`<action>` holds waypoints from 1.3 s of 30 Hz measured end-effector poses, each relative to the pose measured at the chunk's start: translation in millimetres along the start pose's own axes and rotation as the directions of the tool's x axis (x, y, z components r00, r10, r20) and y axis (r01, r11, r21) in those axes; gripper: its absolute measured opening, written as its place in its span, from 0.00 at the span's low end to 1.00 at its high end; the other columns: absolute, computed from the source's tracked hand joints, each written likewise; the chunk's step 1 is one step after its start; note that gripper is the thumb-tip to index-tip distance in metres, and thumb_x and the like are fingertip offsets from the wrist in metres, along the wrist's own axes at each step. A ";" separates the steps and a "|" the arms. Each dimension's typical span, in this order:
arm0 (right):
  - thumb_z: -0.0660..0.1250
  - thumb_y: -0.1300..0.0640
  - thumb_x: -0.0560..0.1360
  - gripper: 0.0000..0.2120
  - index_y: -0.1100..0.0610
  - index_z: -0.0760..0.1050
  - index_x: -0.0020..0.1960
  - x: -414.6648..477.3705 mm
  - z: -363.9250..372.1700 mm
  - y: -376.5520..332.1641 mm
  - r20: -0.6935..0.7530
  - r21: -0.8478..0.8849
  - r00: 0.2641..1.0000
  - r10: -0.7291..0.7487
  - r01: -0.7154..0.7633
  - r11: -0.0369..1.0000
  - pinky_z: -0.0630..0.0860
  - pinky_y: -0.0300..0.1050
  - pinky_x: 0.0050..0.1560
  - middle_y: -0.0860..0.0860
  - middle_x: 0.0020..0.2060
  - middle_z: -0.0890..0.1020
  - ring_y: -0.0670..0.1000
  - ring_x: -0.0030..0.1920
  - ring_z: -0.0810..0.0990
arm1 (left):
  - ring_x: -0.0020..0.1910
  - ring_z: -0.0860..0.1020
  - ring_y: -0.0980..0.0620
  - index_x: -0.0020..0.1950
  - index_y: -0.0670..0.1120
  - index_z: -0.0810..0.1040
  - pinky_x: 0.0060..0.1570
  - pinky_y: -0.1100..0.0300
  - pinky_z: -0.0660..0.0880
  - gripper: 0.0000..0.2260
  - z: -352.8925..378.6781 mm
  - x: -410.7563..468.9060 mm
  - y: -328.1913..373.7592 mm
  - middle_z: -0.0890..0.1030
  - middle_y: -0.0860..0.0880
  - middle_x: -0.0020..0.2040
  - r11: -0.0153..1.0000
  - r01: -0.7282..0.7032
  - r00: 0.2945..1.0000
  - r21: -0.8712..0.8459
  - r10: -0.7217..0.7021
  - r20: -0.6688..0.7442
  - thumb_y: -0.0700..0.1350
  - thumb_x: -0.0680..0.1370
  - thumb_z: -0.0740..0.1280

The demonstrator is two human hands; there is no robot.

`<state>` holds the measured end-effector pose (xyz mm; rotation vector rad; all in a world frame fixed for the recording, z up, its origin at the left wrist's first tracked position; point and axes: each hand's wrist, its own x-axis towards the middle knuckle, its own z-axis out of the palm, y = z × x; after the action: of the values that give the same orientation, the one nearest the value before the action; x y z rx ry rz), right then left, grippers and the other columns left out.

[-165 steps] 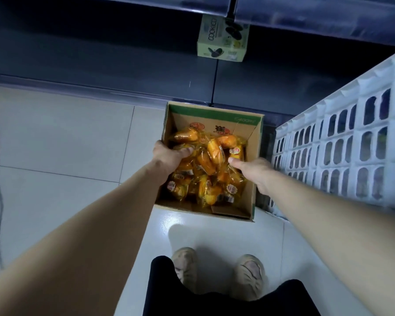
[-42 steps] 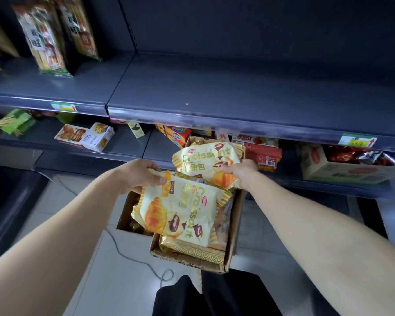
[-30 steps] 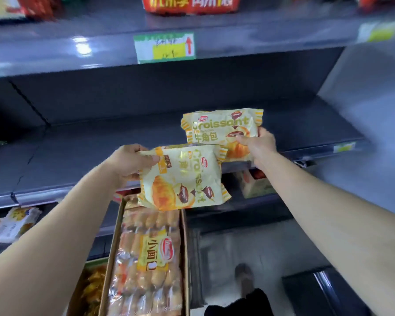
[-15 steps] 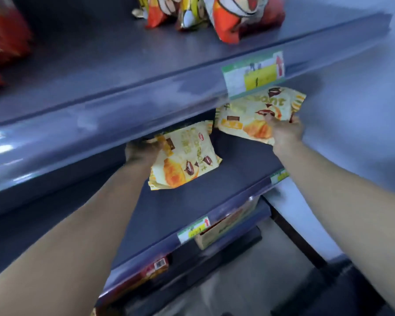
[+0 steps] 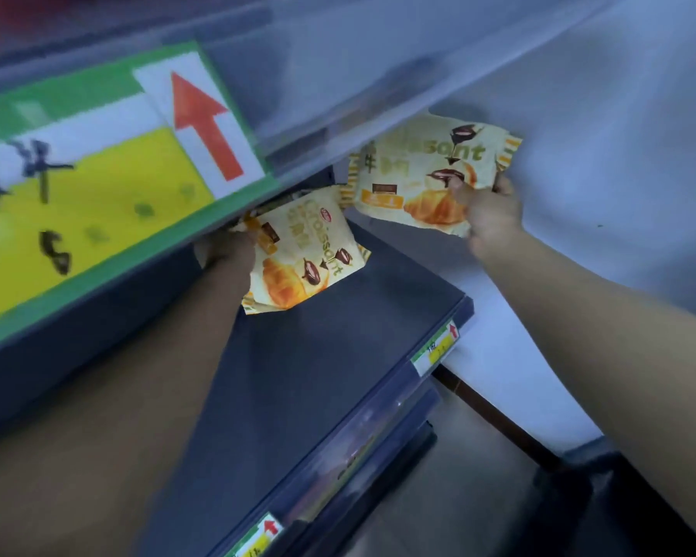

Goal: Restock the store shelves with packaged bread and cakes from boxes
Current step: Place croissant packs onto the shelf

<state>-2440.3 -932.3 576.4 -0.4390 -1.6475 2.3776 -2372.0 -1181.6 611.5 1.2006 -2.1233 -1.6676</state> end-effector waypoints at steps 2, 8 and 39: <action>0.71 0.67 0.71 0.13 0.49 0.77 0.43 11.4 0.4 0.7 -0.001 0.010 1.000 -0.013 0.013 1.000 0.78 0.54 0.56 0.47 0.44 0.83 0.54 0.53 0.82 | 0.71 0.65 0.45 0.72 0.37 0.62 0.56 0.66 0.68 0.18 14.5 1.0 3.2 0.66 0.40 0.72 0.991 -0.094 0.994 0.098 0.099 -0.045 0.42 0.84 0.51; 0.69 0.70 0.71 0.12 0.57 0.76 0.51 21.4 2.2 7.9 0.267 -0.013 0.960 0.085 -0.084 0.996 0.82 0.46 0.41 0.49 0.41 0.84 0.48 0.38 0.84 | 0.71 0.65 0.42 0.73 0.36 0.61 0.56 0.57 0.69 0.19 30.3 25.7 8.3 0.67 0.39 0.71 0.985 -0.169 0.984 0.037 0.166 0.070 0.39 0.82 0.57; 0.68 0.49 0.73 0.24 0.59 0.68 0.64 -98.9 58.8 54.4 0.163 -0.715 0.984 0.070 0.069 0.696 0.71 0.55 0.62 0.56 0.62 0.75 0.60 0.65 0.70 | 0.56 0.73 0.50 0.66 0.44 0.71 0.58 0.57 0.71 0.18 -51.7 -32.7 -61.3 0.75 0.46 0.63 0.986 -0.157 0.975 -0.056 0.164 0.153 0.49 0.79 0.63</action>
<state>-2369.8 -1036.3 556.7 -0.3377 -2.6485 1.6924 -2291.2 -1199.4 586.2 0.8851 -2.1951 -1.7785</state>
